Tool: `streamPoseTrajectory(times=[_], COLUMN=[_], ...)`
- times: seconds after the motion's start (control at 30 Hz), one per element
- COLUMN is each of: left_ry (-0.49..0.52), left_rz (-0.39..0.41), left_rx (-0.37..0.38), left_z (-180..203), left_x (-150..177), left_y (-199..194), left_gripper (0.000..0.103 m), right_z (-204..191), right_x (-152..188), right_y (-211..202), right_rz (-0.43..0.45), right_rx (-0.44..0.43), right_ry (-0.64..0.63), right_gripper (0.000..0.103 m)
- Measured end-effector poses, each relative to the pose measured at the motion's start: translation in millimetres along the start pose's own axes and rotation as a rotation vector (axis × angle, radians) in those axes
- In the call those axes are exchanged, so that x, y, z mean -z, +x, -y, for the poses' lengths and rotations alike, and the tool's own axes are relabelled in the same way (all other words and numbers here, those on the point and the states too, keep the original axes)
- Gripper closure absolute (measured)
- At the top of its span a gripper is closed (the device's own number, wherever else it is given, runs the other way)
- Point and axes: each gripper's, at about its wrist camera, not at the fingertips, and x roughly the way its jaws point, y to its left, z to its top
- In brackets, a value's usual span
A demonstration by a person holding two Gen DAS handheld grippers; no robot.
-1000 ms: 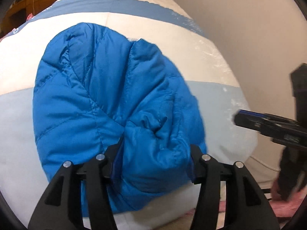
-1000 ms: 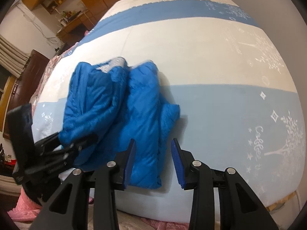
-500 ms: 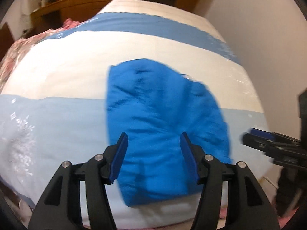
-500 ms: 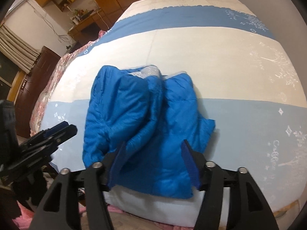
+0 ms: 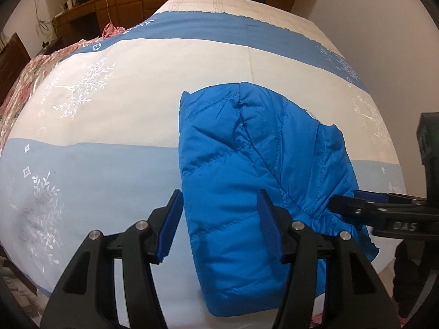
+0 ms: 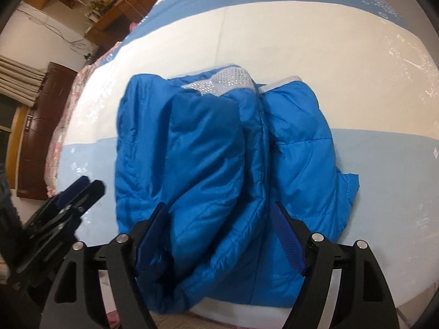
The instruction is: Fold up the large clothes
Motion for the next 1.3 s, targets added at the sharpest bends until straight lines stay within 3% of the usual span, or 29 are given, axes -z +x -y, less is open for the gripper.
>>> streamPoseTrajectory(times=[0.07,0.13,0.23,0.33,0.57,0.77,0.97,1.1,1.3], left_ry=[0.002,0.007,0.015,0.021,0.041,0.089,0.124,0.149,0.151], left_rz=[-0.002,-0.005,-0.012,-0.007,0.016,0.0,-0.058,-0.095,-0.107], left_rx=[0.0,-0.002,0.0,0.008,0.054,0.087,0.099,0.102,0.088], left_z=[-1,-2,-5,-5,7,33,53,62,59], left_x=[-1,-4,-4,-6,-8,-1,12,25,30], left_y=[2,4,5,3,-7,-1,22,45,67], left_gripper=[0.048,0.048,0.048,0.048,0.048,0.048,0.048,0.047,0.041], right_z=[-2,-4,-5,-6,9,34,76,103,112], right_x=[0,1,4,7,26,43,57,62,59], right_y=[6,11,8,-8,-69,-93,-60,-26,12], right_rz=[-0.002,0.009,0.041,0.083,0.184,0.223,0.154,0.098,0.061], right_rx=[-0.011,-0.026,-0.039,-0.07,-0.104,-0.05,0.011,-0.006,-0.033], right_ry=[0.003,-0.005,-0.012,-0.018,-0.009,0.025,0.123,0.184,0.195], right_gripper=[0.043,0.066,0.082,0.09,0.094,0.095,0.096,0.096,0.092])
